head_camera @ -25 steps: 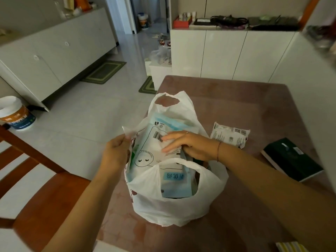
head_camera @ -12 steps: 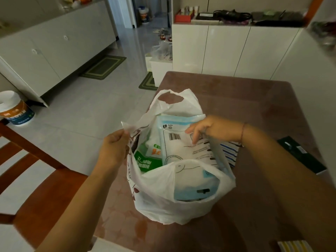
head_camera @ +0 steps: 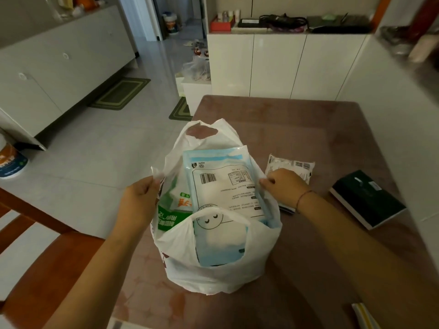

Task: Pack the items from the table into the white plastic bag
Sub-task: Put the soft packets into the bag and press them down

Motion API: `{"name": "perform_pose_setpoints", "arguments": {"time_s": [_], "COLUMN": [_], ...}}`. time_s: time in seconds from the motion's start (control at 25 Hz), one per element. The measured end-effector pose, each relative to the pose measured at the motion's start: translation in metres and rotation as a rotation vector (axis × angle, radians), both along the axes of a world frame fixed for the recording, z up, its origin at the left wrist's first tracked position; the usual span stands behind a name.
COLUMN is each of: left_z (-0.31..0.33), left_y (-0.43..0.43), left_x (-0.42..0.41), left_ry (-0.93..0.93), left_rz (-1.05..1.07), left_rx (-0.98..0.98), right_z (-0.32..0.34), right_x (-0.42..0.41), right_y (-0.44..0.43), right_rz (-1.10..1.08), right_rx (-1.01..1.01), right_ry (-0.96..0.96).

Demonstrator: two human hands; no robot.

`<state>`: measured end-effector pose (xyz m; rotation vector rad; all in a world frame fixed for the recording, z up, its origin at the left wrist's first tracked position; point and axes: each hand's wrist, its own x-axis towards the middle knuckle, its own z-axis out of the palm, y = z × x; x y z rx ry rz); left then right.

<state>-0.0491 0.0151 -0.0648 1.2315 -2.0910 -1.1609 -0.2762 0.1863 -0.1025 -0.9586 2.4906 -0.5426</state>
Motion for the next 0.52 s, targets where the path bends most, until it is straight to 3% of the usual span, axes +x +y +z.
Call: {"name": "perform_pose_setpoints", "arguments": {"time_s": [0.12,0.2,0.32,0.52], "left_z": [-0.007,-0.01,-0.011,-0.01], "left_y": [0.002,0.007,0.021,0.038], "left_x": [-0.001,-0.013,-0.038,-0.065], "left_ry": [-0.185,-0.366,-0.599,-0.559], "left_rz": [-0.042,-0.184,-0.349,-0.292], "left_rx": [-0.374,-0.528,-0.323,-0.215], "right_z": [-0.005,-0.012,-0.017,-0.019], "right_x": [-0.003,-0.004,-0.005,-0.004], "right_y": [0.007,0.012,0.016,0.022], "right_rz": [-0.06,-0.087,-0.124,-0.164], "right_rx": [-0.166,-0.248,-0.351,-0.418], "right_ry": [0.054,0.063,0.085,0.057]}}
